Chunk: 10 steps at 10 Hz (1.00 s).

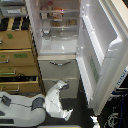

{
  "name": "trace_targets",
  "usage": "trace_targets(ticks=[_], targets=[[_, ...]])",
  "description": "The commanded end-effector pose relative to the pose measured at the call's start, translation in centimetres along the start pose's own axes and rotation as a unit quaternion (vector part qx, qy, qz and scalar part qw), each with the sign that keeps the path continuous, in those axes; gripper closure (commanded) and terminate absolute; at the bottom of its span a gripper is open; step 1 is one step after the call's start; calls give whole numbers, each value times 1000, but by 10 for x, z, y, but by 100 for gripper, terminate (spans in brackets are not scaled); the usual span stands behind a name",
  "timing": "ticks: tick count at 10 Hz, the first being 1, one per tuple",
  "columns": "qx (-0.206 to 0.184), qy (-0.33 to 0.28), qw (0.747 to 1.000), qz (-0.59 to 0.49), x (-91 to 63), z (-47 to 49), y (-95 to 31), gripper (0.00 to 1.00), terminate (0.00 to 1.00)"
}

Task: Opening the fridge

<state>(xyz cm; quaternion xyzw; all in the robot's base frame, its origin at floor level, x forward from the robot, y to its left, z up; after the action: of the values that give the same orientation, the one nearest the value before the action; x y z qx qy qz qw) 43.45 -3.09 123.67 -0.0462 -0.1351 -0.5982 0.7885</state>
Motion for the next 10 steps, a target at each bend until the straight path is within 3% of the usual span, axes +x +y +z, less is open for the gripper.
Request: trace_targets(ticks=[1,5,7,8,10], targets=[[-21,-10,996,-85,318,-122,-80,0,0],[-27,-7,985,-168,442,-163,-123,0,0],[-34,-37,972,-229,513,-164,-183,0,0],[-63,-59,966,-244,506,-143,-208,0,0],[-75,-84,963,-244,362,-130,-120,0,0]])
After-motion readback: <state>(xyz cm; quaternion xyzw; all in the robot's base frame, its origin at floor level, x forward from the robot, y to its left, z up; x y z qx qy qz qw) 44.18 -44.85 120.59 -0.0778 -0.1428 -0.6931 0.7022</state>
